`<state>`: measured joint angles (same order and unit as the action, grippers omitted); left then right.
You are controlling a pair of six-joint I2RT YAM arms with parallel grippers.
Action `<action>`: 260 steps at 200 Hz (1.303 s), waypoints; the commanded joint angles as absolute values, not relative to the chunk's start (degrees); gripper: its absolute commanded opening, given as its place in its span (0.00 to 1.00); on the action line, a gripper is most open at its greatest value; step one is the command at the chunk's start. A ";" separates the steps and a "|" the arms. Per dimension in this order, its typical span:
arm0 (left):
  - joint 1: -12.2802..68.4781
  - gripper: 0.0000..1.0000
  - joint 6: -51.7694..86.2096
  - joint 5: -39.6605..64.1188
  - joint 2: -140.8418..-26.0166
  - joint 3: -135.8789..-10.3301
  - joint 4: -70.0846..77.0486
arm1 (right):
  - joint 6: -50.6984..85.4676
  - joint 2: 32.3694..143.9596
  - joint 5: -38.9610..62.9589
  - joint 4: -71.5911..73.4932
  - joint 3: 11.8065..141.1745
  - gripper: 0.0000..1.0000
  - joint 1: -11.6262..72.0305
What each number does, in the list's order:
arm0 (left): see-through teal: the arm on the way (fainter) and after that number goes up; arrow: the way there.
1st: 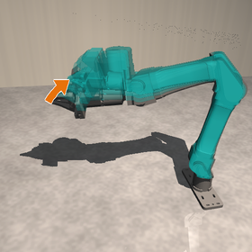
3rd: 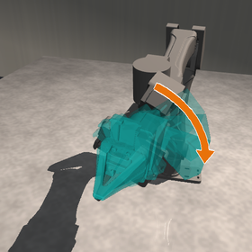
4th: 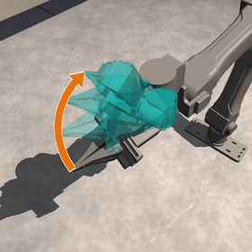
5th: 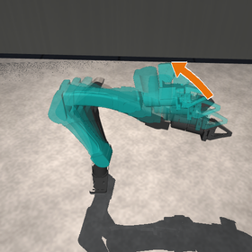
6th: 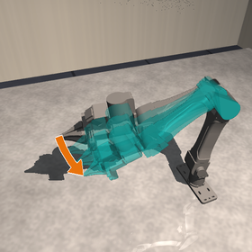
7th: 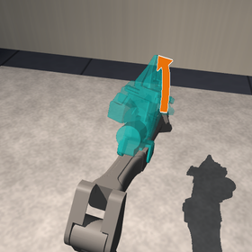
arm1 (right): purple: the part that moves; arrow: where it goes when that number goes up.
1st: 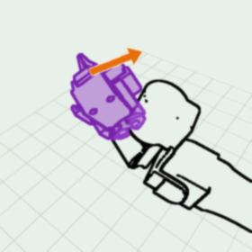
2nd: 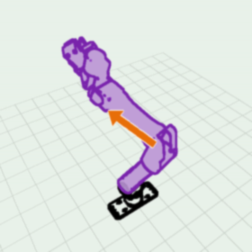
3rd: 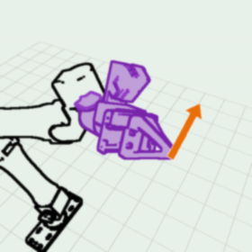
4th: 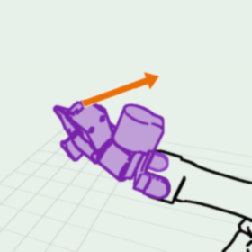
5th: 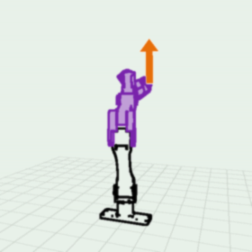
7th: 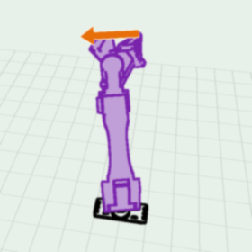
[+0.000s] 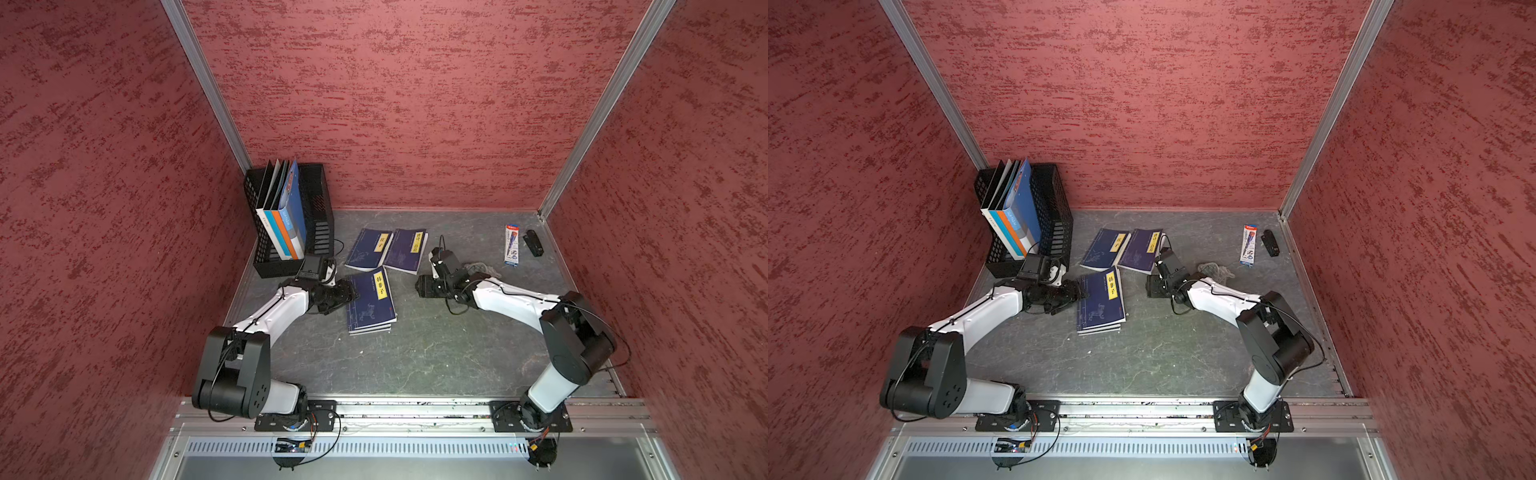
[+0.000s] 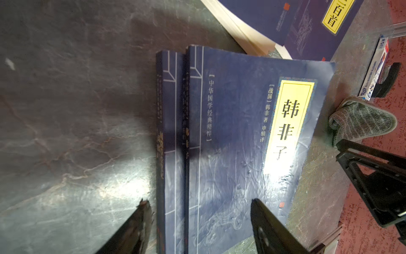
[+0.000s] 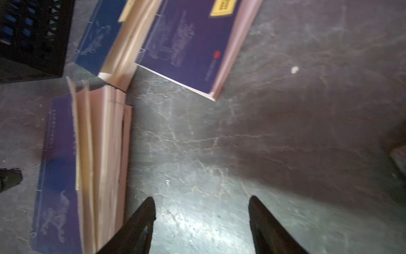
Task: Wipe the cover of the book
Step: Place the book on the book.
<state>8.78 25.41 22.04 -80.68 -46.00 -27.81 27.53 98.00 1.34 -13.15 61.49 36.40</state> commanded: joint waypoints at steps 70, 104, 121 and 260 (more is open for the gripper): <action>8.35 0.67 22.33 20.21 -86.70 -48.42 -26.35 | 26.94 110.17 -1.38 -18.81 74.04 0.67 41.53; 8.35 0.64 21.55 19.71 -86.92 -48.60 -26.32 | 26.59 113.08 -2.46 -20.42 76.47 0.67 42.79; 8.38 0.61 20.97 19.96 -87.26 -48.78 -26.35 | 26.47 113.65 -2.77 -20.98 77.64 0.67 43.62; 9.66 0.46 19.81 21.43 -88.67 -48.95 -25.58 | 26.48 115.13 -4.65 -24.43 80.42 0.67 46.31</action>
<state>8.95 20.93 20.75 -88.09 -47.66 -26.52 26.89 114.45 -3.20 -23.22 79.24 45.45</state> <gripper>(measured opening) 0.463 0.668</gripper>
